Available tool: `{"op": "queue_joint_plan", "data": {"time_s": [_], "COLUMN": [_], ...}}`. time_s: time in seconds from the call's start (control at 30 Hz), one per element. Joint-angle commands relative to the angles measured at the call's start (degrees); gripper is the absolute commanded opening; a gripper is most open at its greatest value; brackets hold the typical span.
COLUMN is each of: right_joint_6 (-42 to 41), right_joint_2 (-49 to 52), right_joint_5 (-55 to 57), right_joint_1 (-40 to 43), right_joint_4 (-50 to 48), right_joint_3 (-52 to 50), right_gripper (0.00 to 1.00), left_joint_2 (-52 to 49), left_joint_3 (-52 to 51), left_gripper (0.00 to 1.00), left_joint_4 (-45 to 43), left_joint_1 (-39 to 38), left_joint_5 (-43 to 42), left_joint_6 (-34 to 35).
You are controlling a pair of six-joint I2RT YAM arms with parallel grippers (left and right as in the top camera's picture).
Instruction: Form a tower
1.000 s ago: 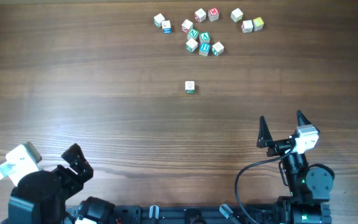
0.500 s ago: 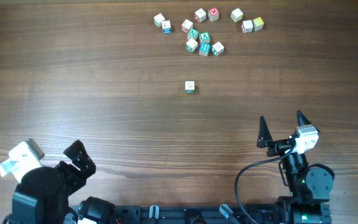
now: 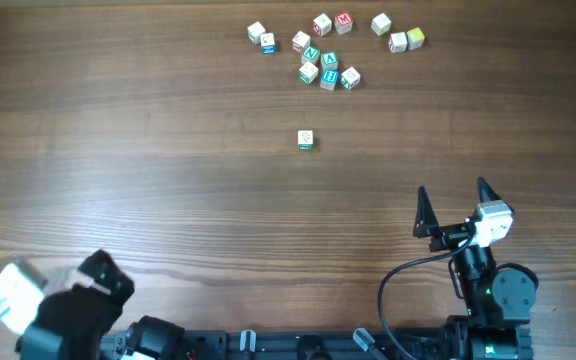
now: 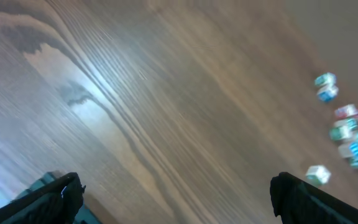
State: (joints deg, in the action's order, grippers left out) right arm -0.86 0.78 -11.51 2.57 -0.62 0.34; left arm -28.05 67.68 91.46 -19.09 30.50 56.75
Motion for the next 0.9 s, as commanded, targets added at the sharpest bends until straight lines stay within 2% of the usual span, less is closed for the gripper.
{"op": "queue_joint_plan", "data": {"time_s": [0.0,0.17,0.87], "right_joint_6": [-0.7,-0.7,-0.7], "right_joint_2": [-0.2,-0.2,-0.2], "right_joint_5": [0.6,0.5,0.5], "right_joint_1": [0.2,0.2,0.2], "right_joint_4": [-0.2,-0.2,-0.2], "right_joint_3": [0.0,0.0,0.0], "right_gripper": [1.00,1.00,1.00], "left_joint_2": [8.1,12.5,12.6], "left_joint_3": [-0.3,-0.3,-0.3], "left_gripper": [1.00,1.00,1.00], "left_joint_4": [0.2,1.2,1.4], "left_joint_1": [0.4,0.4,0.3], "left_joint_5": [2.0,2.0,1.9], "left_joint_6": [2.4,2.4,2.4]}}
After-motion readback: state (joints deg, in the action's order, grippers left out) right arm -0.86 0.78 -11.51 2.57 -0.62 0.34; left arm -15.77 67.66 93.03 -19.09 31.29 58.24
